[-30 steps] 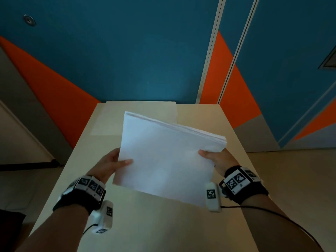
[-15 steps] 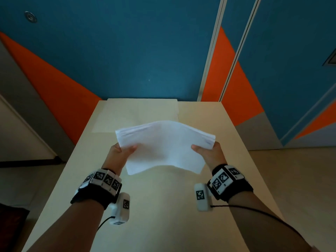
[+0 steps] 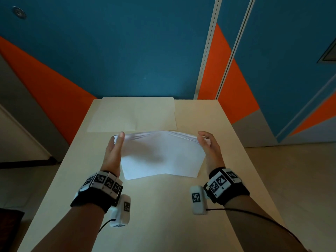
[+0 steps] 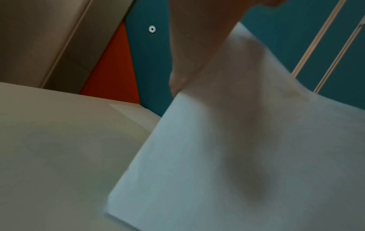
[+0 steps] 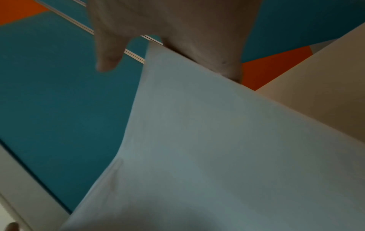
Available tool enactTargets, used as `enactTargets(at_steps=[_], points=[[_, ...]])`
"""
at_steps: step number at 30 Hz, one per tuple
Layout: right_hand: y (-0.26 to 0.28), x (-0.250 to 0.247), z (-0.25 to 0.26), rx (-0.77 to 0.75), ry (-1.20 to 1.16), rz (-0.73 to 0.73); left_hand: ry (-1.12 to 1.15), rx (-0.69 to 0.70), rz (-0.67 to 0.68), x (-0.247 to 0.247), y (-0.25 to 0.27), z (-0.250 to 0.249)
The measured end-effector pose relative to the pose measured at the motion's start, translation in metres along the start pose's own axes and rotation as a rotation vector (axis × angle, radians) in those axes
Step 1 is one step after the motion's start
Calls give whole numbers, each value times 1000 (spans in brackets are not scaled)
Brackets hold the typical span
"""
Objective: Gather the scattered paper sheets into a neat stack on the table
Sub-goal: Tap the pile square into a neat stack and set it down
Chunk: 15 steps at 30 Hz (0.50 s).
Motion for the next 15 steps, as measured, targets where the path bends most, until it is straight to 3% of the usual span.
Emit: enactTargets(at_steps=[4,7,15], points=[[-5,10,-2,14,-44,-155,-6,32,-116,11,-3,-2],[-10,9,-5,-2,-18,-236,1,22,-125,13,-5,-3],[-11,9,-6,-105,93,-169,0,49,-109,19,-5,-7]])
Point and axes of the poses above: each hand's wrist, its own y-axis away from the middle knuckle, its own x-axis out of the palm, z = x × y, the point moved 1 cm from there along -y, towards the middle knuckle, and after that the axes turned 13 degrees about y, right-handed, at the moved point
